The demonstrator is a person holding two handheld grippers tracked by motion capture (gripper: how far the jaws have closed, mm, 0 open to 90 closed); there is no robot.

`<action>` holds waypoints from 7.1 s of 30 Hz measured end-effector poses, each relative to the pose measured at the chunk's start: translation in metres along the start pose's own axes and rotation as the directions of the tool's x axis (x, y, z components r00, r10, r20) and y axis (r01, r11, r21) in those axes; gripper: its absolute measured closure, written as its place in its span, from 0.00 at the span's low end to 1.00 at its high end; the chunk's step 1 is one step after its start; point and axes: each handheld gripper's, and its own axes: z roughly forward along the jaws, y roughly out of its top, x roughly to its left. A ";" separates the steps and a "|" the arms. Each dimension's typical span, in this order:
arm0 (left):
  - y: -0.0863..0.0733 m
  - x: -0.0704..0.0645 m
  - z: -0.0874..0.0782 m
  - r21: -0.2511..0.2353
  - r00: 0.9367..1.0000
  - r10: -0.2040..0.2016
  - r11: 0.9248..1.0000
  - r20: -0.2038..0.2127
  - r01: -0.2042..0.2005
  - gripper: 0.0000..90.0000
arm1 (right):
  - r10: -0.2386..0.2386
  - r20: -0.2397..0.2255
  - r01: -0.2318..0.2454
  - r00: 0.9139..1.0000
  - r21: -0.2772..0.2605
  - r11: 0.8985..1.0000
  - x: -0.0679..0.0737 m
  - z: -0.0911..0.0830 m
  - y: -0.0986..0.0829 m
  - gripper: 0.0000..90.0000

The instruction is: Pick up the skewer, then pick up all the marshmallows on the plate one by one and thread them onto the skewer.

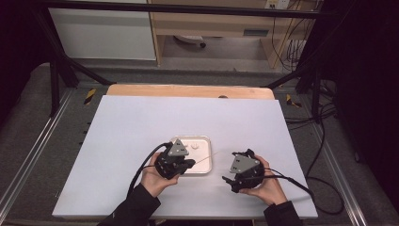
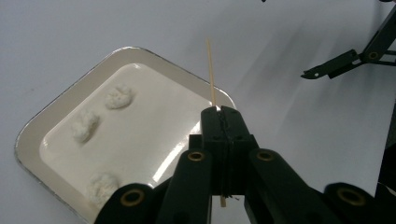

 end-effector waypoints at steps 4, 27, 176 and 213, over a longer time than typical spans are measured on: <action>0.005 -0.007 0.006 0.008 1.000 0.019 1.000 0.017 -0.020 0.99 | -0.051 0.002 0.051 0.999 0.013 0.999 0.002 0.002 0.004 0.23; 0.025 -0.029 0.026 0.063 0.991 0.102 0.992 0.083 -0.108 0.99 | -0.423 0.023 0.421 0.906 0.050 0.906 0.009 0.012 0.006 0.67; -0.118 0.042 -0.078 -0.196 0.961 -0.215 0.964 -0.173 0.180 0.99 | 0.536 -0.060 -0.539 0.842 -0.092 0.837 -0.026 0.039 0.026 0.01; -0.121 0.042 -0.072 -0.201 0.958 -0.229 0.960 -0.173 0.194 0.99 | 0.526 -0.026 -0.526 0.850 0.001 0.851 -0.040 0.133 0.074 0.50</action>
